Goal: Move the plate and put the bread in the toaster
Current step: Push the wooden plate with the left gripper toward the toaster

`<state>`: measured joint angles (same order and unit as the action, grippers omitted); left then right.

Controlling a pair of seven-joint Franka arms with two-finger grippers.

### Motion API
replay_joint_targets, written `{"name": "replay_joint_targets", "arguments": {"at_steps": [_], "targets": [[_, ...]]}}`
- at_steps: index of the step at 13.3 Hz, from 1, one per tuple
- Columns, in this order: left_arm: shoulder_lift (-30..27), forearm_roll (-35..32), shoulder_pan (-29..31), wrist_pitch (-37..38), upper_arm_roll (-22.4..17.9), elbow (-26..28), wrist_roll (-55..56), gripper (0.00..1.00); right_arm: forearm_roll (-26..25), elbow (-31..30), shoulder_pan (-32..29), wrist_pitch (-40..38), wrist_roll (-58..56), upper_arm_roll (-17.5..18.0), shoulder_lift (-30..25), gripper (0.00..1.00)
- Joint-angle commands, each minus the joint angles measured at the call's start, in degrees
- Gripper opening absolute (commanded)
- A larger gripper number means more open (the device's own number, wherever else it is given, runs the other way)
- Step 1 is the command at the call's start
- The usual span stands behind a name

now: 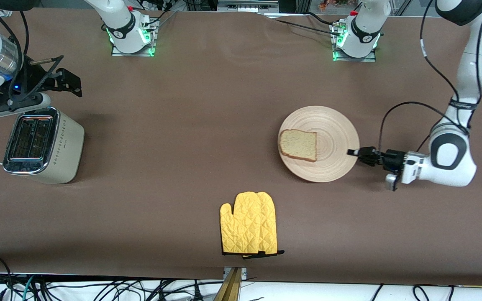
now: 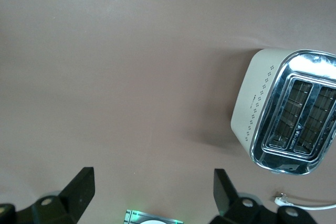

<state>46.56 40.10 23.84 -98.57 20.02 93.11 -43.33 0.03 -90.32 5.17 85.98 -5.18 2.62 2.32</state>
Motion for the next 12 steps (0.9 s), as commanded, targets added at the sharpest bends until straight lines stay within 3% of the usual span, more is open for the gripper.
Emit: {"name": "replay_joint_targets", "arguments": {"at_steps": [1,7,9,12], "targets": [[-0.78,7.60,-4.75,-2.84,0.37,1.11,2.28,0.00,-0.64,0.05,-0.24,0.06,0.34,0.72,-0.21,1.00],[0.80,20.96,-20.31,-20.60,0.46,3.13,2.29,0.00,-0.20,-0.03,0.37,1.73,0.43,0.80,1.20,1.00],[1.16,25.11,-22.17,-21.84,0.37,3.13,1.24,0.00,-0.03,-0.21,1.07,1.91,0.43,0.80,2.16,1.00],[1.42,24.86,-21.65,-21.49,0.29,4.62,-2.17,0.00,0.06,-0.47,2.65,3.05,0.61,0.80,3.92,1.00]]}}
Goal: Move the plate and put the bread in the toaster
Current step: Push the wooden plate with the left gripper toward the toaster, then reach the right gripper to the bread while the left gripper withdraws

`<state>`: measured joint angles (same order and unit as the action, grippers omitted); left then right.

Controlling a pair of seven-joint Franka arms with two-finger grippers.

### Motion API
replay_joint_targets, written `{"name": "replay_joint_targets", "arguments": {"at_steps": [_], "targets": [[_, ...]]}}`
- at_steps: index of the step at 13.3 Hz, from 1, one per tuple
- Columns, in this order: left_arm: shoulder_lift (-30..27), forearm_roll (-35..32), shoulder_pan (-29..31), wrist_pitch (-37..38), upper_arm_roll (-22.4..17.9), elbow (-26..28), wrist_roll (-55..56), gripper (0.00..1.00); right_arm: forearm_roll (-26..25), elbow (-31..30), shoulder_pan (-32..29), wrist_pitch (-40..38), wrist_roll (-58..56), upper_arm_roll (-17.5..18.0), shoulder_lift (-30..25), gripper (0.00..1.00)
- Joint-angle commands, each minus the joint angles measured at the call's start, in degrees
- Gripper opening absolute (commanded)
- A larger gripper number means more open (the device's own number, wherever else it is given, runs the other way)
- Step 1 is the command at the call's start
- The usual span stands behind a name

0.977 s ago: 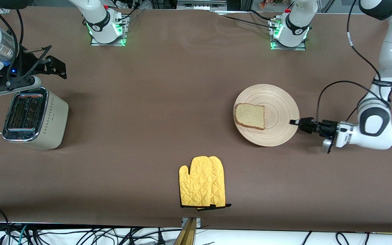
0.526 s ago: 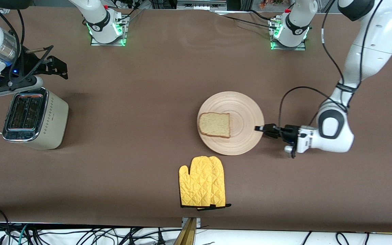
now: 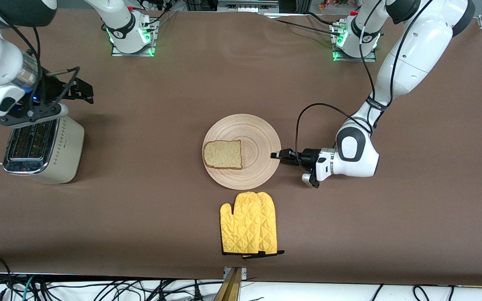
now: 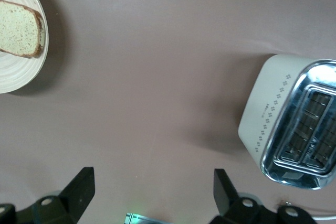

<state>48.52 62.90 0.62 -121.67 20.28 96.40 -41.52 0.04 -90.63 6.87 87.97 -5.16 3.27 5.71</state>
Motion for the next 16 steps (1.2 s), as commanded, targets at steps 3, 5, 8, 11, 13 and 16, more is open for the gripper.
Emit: {"name": "replay_joint_targets", "arguments": {"at_steps": [3,5,8,11,13,16], "targets": [[1.04,1.79,2.02,1.61,-0.41,1.86,-7.78,0.00,0.14,-0.16,2.00,3.16,2.17,0.16,3.06,1.00],[1.05,1.70,2.19,1.69,-0.85,1.95,-7.44,0.44,0.57,-0.16,3.15,4.84,3.48,0.16,4.39,1.00],[-0.09,-0.31,2.72,1.78,-2.43,2.83,-7.61,1.00,0.58,-0.16,4.99,5.28,6.02,0.16,5.18,1.00],[-4.39,-15.12,6.13,2.74,-3.84,2.39,-6.82,1.00,3.02,-0.42,6.05,9.05,7.45,0.16,7.90,1.00],[-7.20,-24.97,9.65,3.62,-3.58,1.87,-6.82,1.00,7.94,-0.42,6.75,12.47,7.79,0.16,12.02,1.00],[-11.77,-36.14,13.43,7.14,-4.02,0.29,-6.65,1.00,9.37,-0.77,10.95,23.87,10.68,0.16,19.92,1.00]]}}
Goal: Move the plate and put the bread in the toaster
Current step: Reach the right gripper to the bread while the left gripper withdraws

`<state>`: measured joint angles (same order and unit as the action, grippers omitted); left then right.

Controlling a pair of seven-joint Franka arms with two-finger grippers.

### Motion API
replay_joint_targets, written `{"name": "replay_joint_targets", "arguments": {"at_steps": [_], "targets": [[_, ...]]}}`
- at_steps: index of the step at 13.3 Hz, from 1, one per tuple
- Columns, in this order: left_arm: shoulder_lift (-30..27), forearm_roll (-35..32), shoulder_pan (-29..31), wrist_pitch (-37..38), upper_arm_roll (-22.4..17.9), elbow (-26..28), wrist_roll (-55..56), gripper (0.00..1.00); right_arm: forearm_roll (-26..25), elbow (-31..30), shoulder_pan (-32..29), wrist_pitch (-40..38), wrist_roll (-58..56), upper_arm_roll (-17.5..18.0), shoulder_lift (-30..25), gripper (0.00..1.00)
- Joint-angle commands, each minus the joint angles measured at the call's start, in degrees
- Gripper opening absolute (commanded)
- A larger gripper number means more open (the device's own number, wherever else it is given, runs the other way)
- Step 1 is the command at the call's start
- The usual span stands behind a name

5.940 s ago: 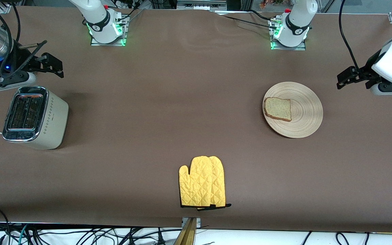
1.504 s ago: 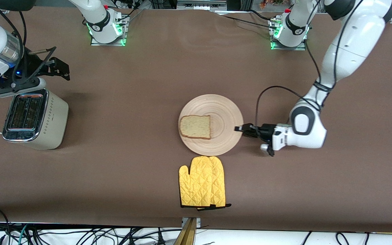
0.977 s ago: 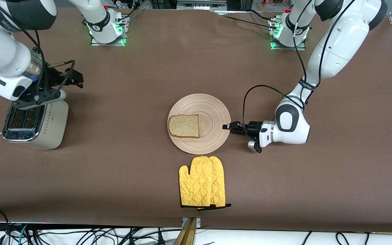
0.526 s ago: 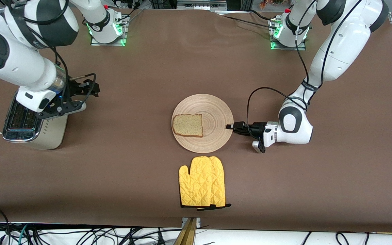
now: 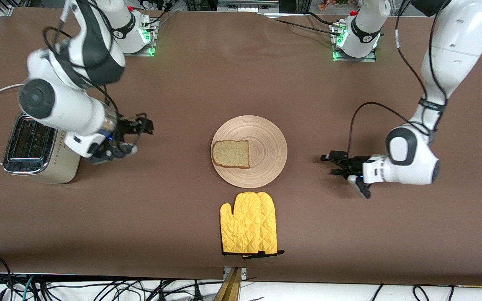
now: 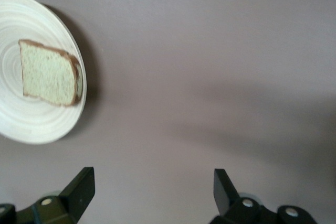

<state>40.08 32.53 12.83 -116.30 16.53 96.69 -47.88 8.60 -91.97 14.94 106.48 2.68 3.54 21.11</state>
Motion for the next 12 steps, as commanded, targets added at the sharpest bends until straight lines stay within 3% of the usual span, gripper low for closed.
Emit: {"name": "replay_joint_targets", "arguments": {"at_steps": [1,6,10,12], "targets": [[-4.38,-11.03,2.01,2.31,-0.27,-0.62,-0.29,1.00,0.80,0.22,4.82,9.75,4.77,-0.02,6.64,1.00],[-15.35,-27.48,2.99,11.26,-0.10,-1.15,10.58,1.00,2.38,0.48,12.12,21.82,15.15,-0.11,13.16,1.00],[-22.49,-29.89,2.99,19.94,-0.01,-3.60,21.82,1.00,3.60,0.74,14.15,28.33,17.71,-0.11,17.38,0.99],[-26.52,-34.16,2.99,22.69,0.60,-5.53,28.16,1.00,5.37,0.74,14.85,28.78,17.63,-0.11,18.08,0.90]]}}
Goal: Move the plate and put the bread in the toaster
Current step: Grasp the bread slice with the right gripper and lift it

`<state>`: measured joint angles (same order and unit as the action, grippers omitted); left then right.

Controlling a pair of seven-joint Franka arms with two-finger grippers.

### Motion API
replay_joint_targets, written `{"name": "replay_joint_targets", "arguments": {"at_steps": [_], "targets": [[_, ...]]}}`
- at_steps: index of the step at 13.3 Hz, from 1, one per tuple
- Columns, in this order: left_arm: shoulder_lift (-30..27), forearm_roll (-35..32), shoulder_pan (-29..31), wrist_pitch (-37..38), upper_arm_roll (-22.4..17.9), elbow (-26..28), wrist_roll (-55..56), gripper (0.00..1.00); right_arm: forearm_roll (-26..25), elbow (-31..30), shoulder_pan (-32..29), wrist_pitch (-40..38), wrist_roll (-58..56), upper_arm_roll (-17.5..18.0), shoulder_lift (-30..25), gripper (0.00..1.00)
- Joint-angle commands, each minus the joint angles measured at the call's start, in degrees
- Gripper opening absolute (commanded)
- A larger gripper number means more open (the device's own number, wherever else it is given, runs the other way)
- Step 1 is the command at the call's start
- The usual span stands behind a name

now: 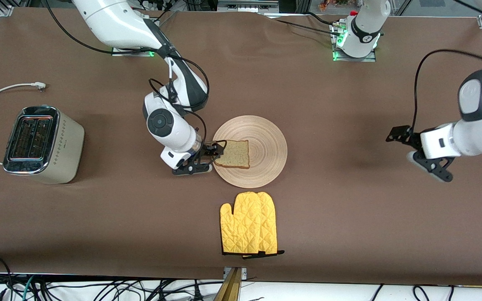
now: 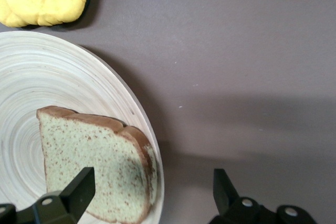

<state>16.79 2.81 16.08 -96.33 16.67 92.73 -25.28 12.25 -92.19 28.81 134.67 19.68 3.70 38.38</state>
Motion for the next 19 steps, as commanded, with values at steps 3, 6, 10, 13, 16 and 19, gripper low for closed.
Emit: {"name": "replay_joint_targets", "arguments": {"at_steps": [3,6,10,13,16,19], "targets": [[-8.87,-6.42,-8.29,2.73,-4.59,-1.76,14.78,1.00,1.72,0.88,2.56,2.96,2.10,-0.27,2.05,0.76],[-15.00,-6.50,-13.69,2.73,-10.25,1.03,19.63,1.00,1.72,0.88,2.48,2.88,1.85,-0.27,2.23,0.61],[-17.05,-6.41,-21.42,-0.08,-16.93,4.03,29.06,1.00,1.63,0.88,1.69,2.61,0.27,-0.45,2.05,0.51],[-16.70,-6.33,-21.35,-0.17,-17.47,3.34,27.92,1.00,1.63,0.35,1.95,2.44,0.53,-0.53,2.05,0.31],[-16.00,-6.24,-21.18,0.09,-17.29,2.03,27.74,1.00,1.63,0.35,1.96,2.44,0.53,-0.53,2.05,0.07],[-15.73,-6.33,-21.52,0.09,-17.29,1.67,27.91,1.00,1.63,0.61,2.04,2.35,0.62,-0.53,1.96,0.00]]}}
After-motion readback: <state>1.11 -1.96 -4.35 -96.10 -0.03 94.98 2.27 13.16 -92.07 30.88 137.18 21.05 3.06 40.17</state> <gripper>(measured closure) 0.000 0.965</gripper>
